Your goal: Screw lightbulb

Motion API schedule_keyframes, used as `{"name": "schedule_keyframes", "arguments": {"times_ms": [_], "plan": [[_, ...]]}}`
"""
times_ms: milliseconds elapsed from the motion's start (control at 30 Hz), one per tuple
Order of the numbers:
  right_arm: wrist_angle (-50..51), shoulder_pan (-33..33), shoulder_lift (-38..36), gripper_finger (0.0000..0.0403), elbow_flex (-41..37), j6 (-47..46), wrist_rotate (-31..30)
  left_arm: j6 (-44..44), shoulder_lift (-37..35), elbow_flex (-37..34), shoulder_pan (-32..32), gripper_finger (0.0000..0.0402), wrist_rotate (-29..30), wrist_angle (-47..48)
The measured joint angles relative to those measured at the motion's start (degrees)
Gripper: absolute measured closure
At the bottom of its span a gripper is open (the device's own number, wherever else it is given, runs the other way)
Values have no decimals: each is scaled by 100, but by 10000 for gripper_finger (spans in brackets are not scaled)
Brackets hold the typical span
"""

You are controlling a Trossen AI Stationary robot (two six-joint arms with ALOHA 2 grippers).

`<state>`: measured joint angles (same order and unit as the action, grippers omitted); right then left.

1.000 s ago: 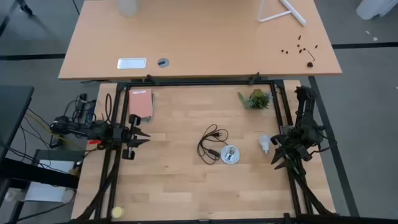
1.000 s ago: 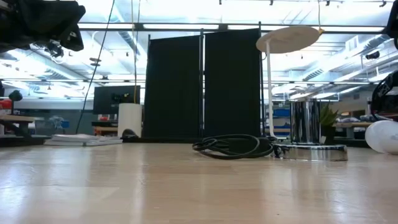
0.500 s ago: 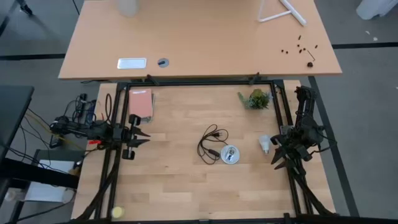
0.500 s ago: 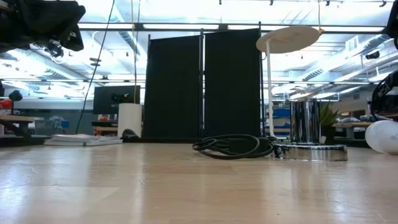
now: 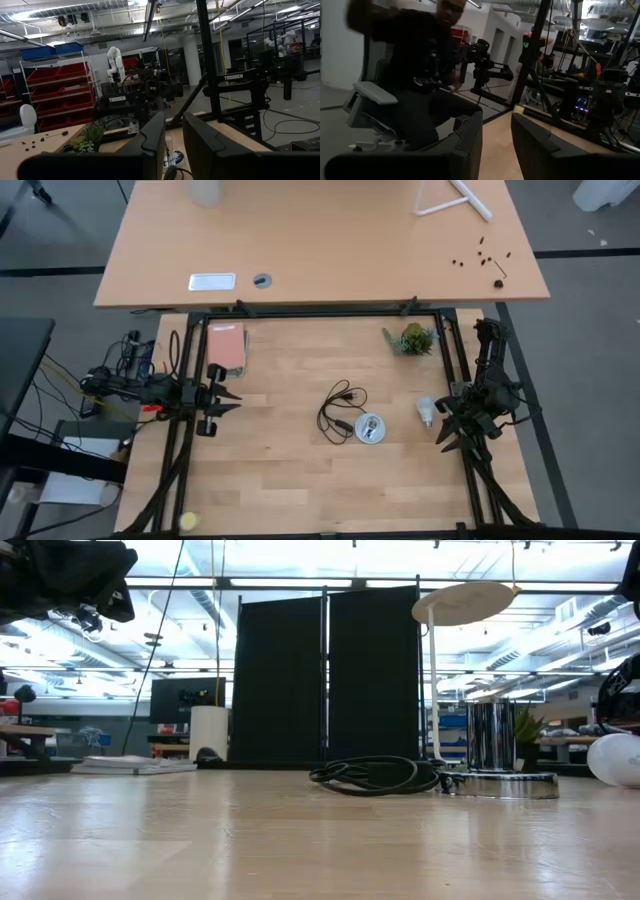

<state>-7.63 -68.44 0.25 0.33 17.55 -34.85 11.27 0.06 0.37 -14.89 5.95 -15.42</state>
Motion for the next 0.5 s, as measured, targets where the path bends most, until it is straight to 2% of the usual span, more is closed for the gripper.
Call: {"name": "schedule_keyframes", "arguments": {"times_ms": [400, 500], "plan": [[-1, 1, 2, 291, 1, 5, 0, -1, 0, -1, 0, 331, 1, 0], [-207, 1, 2, 291, 1, 348, -32, 0, 0, -1, 2, 331, 0, -1]]}}
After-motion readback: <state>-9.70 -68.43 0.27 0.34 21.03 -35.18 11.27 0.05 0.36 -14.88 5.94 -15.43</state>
